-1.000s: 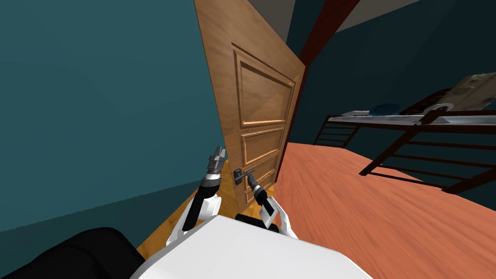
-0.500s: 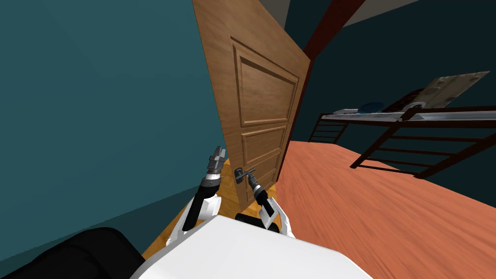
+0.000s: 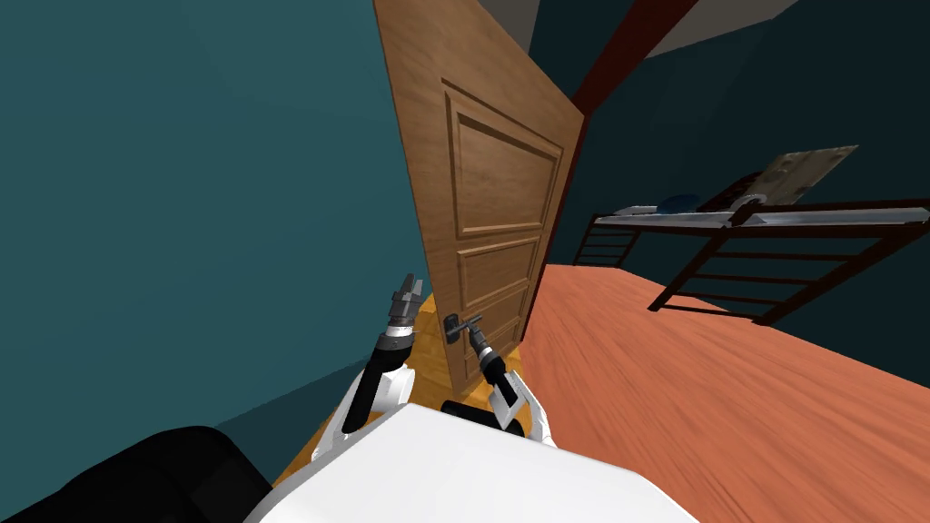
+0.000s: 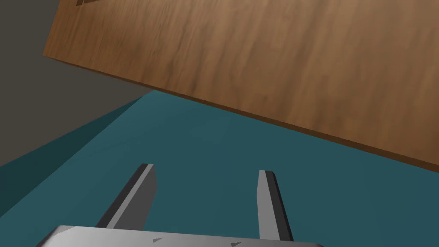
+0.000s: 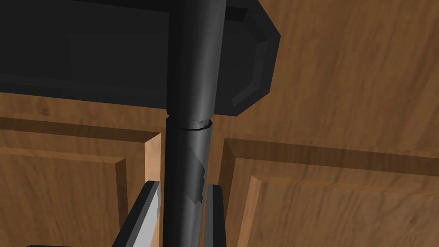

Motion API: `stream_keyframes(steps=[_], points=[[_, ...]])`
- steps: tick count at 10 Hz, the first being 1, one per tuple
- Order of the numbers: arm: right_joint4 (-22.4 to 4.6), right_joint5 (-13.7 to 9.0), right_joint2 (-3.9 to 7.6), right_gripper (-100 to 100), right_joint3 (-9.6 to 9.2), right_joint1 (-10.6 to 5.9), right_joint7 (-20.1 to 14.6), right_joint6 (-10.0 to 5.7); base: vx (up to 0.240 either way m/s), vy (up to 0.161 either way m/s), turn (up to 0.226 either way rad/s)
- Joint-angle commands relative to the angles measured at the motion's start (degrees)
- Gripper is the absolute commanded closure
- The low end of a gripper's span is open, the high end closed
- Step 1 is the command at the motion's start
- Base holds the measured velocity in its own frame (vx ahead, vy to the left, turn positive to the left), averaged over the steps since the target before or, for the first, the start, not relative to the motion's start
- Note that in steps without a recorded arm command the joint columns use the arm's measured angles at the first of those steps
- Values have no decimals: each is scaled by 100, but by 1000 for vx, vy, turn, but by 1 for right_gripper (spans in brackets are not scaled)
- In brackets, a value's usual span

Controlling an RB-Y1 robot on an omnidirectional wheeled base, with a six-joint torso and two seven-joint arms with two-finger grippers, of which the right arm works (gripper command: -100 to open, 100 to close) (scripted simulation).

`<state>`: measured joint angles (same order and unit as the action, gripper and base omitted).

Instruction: Push the door open

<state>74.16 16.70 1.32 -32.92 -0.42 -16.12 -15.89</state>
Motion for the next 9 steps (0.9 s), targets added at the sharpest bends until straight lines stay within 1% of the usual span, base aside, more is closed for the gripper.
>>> stream_keyframes(steps=[1,3,5,7,8,9], points=[[-63,-21,43,100,120,-54,43,-3,50,145,-70],[-104,-51,70,100,259,-82,90,-5,70,177,-59],[-149,-83,47,100,408,-112,141,-8,99,219,-80],[-192,-114,-28,100,552,-141,190,-10,92,196,-70],[-221,-135,-112,100,650,-161,223,-12,102,217,-87],[-237,-147,-175,100,706,-172,242,-13,91,214,-88]])
